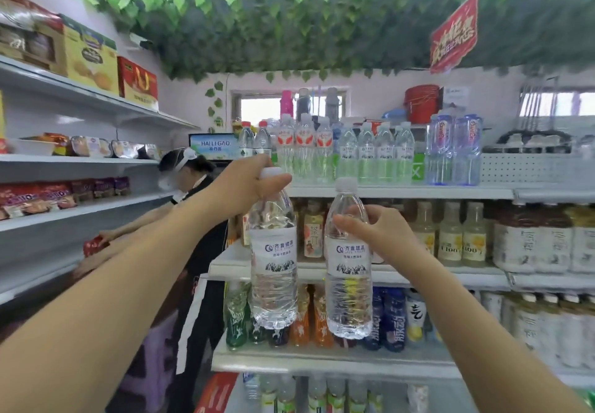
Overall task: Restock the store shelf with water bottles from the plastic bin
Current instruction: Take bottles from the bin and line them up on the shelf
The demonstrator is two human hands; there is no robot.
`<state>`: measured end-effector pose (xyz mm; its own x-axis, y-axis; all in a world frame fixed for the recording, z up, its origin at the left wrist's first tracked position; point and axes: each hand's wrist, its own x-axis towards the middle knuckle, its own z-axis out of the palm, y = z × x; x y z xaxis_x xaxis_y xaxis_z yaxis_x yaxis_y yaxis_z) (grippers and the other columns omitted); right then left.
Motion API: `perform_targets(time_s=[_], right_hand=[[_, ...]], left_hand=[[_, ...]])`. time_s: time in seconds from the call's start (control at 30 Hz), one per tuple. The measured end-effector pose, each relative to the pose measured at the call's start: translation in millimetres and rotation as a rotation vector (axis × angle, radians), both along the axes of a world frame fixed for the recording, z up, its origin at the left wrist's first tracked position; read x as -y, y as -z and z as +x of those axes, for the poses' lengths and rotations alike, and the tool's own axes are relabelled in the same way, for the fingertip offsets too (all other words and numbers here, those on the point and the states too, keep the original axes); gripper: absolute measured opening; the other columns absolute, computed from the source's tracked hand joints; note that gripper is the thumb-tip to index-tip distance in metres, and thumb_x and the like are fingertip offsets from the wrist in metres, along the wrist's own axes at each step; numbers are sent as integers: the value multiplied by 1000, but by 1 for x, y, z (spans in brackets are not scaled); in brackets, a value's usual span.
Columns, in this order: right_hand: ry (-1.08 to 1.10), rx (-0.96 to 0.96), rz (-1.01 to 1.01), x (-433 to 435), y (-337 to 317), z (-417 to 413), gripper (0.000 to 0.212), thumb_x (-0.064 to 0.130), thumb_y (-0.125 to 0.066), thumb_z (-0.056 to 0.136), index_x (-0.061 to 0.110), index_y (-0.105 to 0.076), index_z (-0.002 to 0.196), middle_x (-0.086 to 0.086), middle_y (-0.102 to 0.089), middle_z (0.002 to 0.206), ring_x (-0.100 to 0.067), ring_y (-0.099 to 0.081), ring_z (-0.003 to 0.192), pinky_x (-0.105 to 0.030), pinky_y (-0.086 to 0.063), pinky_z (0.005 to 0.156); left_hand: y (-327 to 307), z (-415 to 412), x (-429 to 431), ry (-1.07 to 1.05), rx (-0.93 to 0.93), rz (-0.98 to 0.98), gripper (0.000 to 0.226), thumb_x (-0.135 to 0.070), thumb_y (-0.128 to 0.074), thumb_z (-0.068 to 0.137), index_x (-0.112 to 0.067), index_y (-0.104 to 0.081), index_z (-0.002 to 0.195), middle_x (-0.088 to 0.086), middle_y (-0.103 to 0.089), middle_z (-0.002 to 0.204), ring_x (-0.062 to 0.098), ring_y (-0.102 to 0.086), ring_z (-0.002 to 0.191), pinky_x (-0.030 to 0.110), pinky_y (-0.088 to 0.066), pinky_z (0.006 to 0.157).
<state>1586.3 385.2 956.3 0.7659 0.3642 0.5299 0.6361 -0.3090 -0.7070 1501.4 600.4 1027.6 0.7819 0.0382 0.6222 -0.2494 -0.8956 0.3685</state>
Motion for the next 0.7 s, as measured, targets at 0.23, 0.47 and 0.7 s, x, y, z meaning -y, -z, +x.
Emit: perform_targets(time_s=[0.23,0.47,0.7], right_hand=[[175,43,44,-51,-14,-5,22,52,-68,74,32,-64,79,6,-70,85,-14,-65,85,-25,-49,74],[266,74,27,-53,-28,22,81,75,-64,56,16,-65,112,-5,-68,113,-21,-63,102,-39,-50,88],[259,85,53,-7,-33,95,54,53,-69,73,4,-69,95,-14,-71,94,-30,-65,91,-42,-51,83]], left_hand=[[-21,27,-47,106,15,30,34,-42,-50,90,-9,-53,100,9,-67,97,22,-64,84,23,-46,62],[-35,61,-46,185,96,103,34,-41,-48,91,-8,-54,98,10,-65,97,24,-62,83,23,-45,63],[-33,127,-4,186,85,87,30,-42,-48,90,-12,-55,87,-1,-61,77,18,-61,72,24,-46,62]])
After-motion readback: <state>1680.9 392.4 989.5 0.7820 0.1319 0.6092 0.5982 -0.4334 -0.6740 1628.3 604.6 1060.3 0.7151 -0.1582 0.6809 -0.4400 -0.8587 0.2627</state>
